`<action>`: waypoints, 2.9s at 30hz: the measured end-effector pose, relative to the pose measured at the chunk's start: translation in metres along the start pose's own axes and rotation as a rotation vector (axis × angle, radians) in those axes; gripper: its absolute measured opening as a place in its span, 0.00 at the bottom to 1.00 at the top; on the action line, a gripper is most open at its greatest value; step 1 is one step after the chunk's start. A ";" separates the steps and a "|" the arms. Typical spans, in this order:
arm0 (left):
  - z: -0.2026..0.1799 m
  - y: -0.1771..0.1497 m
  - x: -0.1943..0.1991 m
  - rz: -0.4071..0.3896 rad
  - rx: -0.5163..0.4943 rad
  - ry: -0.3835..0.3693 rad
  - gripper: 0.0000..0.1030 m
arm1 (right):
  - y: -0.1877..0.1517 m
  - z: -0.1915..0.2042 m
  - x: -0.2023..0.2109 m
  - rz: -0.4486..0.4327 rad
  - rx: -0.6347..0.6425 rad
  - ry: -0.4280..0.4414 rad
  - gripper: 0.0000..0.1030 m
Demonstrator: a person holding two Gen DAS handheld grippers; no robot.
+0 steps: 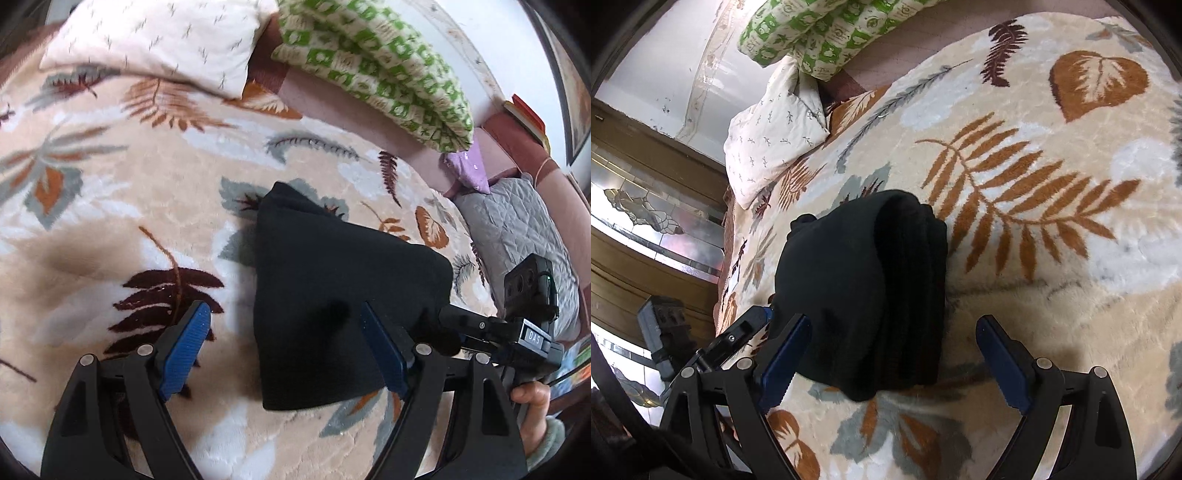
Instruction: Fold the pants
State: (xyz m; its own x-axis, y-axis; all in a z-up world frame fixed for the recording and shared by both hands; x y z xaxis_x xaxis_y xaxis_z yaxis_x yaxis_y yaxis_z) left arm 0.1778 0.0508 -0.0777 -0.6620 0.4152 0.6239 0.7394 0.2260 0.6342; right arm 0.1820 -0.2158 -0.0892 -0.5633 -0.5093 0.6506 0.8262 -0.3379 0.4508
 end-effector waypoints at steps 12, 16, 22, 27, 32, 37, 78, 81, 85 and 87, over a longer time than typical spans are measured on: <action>-0.013 0.002 -0.030 0.072 -0.026 -0.050 0.42 | 0.010 0.000 -0.027 0.057 0.020 -0.021 0.50; -0.019 0.004 -0.024 0.039 -0.049 -0.062 0.29 | 0.010 0.000 -0.024 0.052 0.032 -0.006 0.38; -0.025 0.013 -0.012 0.012 -0.066 -0.077 0.24 | 0.013 0.011 -0.014 0.017 0.049 0.016 0.31; -0.035 0.026 -0.002 -0.020 -0.080 -0.087 0.23 | 0.024 0.024 0.000 -0.016 0.067 0.038 0.29; -0.044 0.043 0.005 -0.044 -0.103 -0.083 0.23 | 0.038 0.037 0.010 -0.041 0.088 0.045 0.29; -0.052 0.061 0.003 -0.060 -0.121 -0.072 0.23 | 0.055 0.048 0.011 -0.060 0.103 0.043 0.29; -0.038 0.068 -0.082 -0.043 -0.179 0.066 0.36 | 0.102 -0.001 -0.070 -0.009 0.084 -0.080 0.52; -0.043 0.070 -0.072 -0.060 -0.206 0.093 0.37 | 0.106 0.002 -0.058 -0.029 0.088 -0.083 0.56; -0.048 0.072 -0.057 -0.101 -0.221 0.109 0.48 | 0.109 0.009 -0.037 -0.060 0.093 -0.084 0.58; -0.052 0.072 -0.050 -0.117 -0.233 0.117 0.48 | 0.108 0.013 -0.027 -0.075 0.102 -0.086 0.59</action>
State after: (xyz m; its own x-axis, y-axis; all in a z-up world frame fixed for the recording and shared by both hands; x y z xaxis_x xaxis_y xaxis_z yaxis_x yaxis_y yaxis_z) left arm 0.2572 0.0008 -0.0397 -0.7606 0.2911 0.5803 0.6183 0.0520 0.7842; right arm 0.2860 -0.2280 -0.0499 -0.6258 -0.4145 0.6608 0.7790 -0.2878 0.5571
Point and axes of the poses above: each gripper's, at about its wrist camera, not at the fingertips, and x roughly against the way its jaws point, z to its left, y to its top, the point moved 2 cm from there along -x, roughly the way its jaws point, and after that the axes turned 11 degrees about -z, right-handed, at the moved point
